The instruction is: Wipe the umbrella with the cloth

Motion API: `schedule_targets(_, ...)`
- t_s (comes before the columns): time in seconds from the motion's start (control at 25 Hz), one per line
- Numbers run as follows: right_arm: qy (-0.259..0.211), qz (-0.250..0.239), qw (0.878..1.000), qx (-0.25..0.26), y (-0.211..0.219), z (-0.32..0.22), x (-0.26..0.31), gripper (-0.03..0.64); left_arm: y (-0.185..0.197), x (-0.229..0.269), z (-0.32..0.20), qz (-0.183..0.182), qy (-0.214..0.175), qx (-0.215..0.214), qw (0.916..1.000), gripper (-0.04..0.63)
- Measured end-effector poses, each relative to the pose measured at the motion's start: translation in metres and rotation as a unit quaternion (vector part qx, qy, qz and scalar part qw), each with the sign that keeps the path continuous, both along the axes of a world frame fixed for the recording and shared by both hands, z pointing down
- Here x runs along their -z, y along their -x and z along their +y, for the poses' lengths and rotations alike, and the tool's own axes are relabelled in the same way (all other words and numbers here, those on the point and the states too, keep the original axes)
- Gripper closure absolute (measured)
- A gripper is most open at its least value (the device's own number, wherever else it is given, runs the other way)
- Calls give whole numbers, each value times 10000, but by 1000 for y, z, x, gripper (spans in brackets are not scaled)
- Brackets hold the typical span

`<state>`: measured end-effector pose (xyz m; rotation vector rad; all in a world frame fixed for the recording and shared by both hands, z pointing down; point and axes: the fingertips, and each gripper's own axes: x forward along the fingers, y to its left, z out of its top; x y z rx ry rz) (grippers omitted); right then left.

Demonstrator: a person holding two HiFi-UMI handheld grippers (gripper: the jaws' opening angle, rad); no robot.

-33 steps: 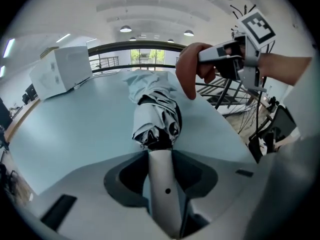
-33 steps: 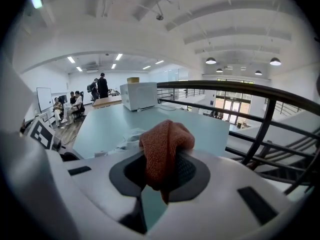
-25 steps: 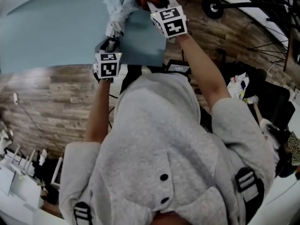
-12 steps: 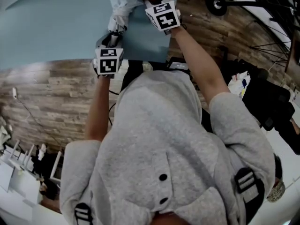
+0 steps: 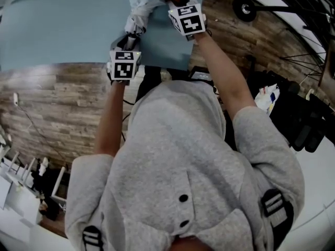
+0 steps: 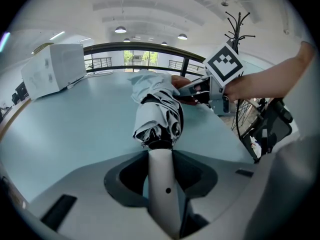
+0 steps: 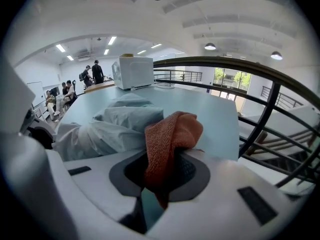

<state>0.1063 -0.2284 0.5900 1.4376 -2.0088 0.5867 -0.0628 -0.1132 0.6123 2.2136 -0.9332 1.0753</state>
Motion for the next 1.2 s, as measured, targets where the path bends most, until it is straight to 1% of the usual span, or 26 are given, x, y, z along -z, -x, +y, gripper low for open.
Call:
schedule_targets(0.08,20,-89,9998,-181,-5,-5,-1,541,1,-1,0,2,6,0,10000,440)
schedule_targets(0.12,49,-159,9997,-168,-3,-6,-2,541,1,-2,0,1,11,-1,10000,440)
schedule_targets(0.28,121,-187,9991,372,16,3,-4,541,1,-2,1,-5,21,-9,10000,440)
schedule_targets(0.44,148,-342,9974,614,30,12,-2,541,1,-1,-2,2,13,-5,10000,440)
schedule_targets(0.56,196,-483,9943,927,42,22,-1,541,1,0,-2,7,39,19,10000,440)
schedule_targets(0.8,318,-615,9859,1527,72,45,0,541,1,-2,-4,21,60,77,10000,440)
schedule_targets(1.08,418,-720,9769,1966,102,70,-1,541,2,-2,-4,0,41,81,10000,440)
schedule_targets(1.2,446,-748,9761,1993,108,75,-1,541,2,-3,-4,12,44,83,10000,440)
